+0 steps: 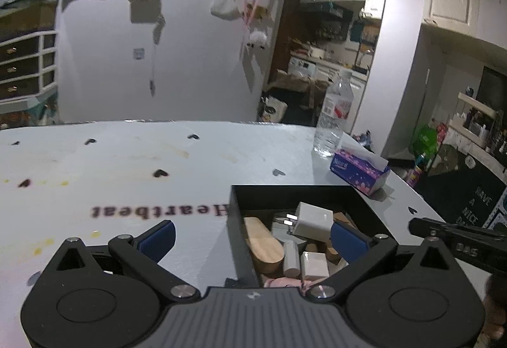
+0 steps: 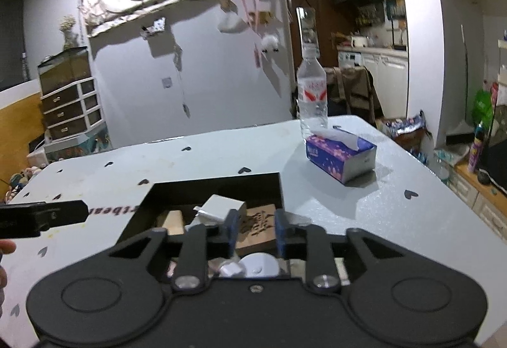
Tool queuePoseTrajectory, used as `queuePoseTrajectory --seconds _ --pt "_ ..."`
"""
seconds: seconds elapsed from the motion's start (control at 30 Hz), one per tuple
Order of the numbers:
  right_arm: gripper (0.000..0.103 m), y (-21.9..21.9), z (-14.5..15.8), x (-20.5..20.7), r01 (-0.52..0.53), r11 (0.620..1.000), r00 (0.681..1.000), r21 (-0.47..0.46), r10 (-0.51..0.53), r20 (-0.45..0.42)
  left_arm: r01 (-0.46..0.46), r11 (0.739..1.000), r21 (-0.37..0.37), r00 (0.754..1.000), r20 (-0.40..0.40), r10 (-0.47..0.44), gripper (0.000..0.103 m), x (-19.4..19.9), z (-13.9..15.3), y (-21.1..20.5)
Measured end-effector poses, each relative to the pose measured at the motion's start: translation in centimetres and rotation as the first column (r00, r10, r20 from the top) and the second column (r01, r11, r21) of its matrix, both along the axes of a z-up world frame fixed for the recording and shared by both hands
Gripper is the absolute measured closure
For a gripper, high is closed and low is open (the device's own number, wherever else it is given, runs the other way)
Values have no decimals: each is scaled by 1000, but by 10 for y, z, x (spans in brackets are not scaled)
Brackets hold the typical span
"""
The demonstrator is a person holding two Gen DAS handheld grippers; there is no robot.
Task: Organize rigid objects
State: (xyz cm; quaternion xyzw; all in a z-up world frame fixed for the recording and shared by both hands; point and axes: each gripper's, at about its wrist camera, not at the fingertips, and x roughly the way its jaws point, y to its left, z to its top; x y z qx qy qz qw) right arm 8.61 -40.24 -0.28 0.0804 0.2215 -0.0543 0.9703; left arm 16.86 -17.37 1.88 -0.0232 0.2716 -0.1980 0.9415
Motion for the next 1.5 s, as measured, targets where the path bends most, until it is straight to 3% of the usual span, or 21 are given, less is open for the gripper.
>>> queuePoseTrajectory --seconds 0.33,0.7,0.9,1.5 --pt "42 14 -11 -48 24 999 999 -33 -23 32 -48 999 -2 997 57 48 0 -46 -12 25" --pt "22 26 -11 -85 27 997 997 -78 -22 75 -74 997 18 990 125 71 0 -89 -24 34" --pt "3 32 -12 -96 25 995 997 -100 -17 79 -95 995 23 985 147 91 0 -106 -26 37" --pt "0 37 -16 -108 54 988 994 -146 -38 107 -87 994 61 981 176 75 0 -130 -28 38"
